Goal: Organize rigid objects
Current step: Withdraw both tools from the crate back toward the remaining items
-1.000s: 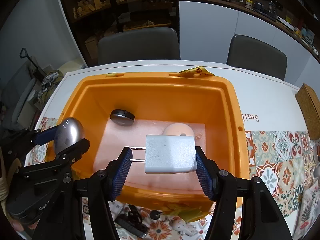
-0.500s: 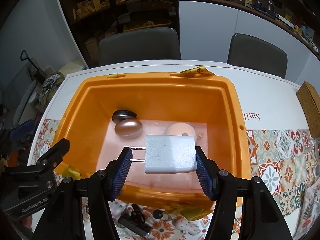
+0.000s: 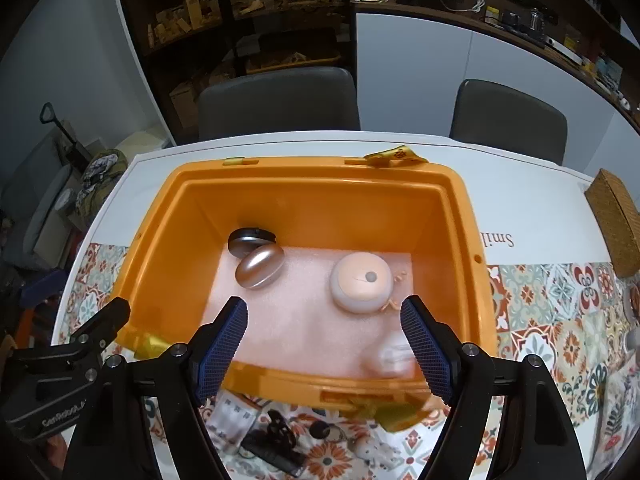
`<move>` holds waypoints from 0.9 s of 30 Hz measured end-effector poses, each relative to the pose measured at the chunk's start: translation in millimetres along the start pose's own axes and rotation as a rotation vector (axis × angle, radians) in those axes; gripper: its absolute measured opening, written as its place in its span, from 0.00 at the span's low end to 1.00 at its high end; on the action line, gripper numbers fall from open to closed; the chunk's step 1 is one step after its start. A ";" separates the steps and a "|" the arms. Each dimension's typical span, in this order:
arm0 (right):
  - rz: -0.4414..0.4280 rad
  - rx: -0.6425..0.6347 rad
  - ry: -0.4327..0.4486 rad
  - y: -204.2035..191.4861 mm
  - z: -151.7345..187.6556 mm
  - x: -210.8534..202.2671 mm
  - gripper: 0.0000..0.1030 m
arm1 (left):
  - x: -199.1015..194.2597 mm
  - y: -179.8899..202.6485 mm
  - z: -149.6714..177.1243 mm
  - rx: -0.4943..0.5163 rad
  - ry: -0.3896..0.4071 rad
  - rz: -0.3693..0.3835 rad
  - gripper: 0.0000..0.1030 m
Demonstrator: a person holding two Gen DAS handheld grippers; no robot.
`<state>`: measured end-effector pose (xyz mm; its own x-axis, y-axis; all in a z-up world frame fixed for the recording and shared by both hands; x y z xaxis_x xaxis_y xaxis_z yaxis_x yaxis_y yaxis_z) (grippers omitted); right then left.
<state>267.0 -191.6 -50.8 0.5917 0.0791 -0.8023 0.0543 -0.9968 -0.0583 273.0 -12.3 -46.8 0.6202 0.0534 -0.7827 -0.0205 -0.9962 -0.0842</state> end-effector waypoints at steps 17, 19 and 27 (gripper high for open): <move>-0.010 0.047 0.059 16.1 26.6 -51.0 0.77 | -49.9 11.4 14.4 0.010 0.082 0.021 0.94; -0.011 0.056 0.059 18.4 30.1 -53.9 0.77 | -54.2 14.3 16.5 0.014 0.086 0.030 0.94; -0.009 0.074 0.049 26.7 47.4 -61.1 0.77 | -62.8 25.9 27.5 0.028 0.093 0.041 0.94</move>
<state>194.2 -223.4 -31.6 0.6303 0.0862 -0.7715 0.0007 -0.9939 -0.1105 211.9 -39.6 -16.8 0.6886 0.0047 -0.7251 -0.0686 -0.9951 -0.0715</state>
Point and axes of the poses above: each gripper's, at about its wrist camera, not at the fingertips, and x roughly the way its jaws point, y to its right, z to its underside, the point moved 2 cm from there along x, roughly the way its jaws point, and after that the axes turned 4 degrees about y, right-handed, at the moved point
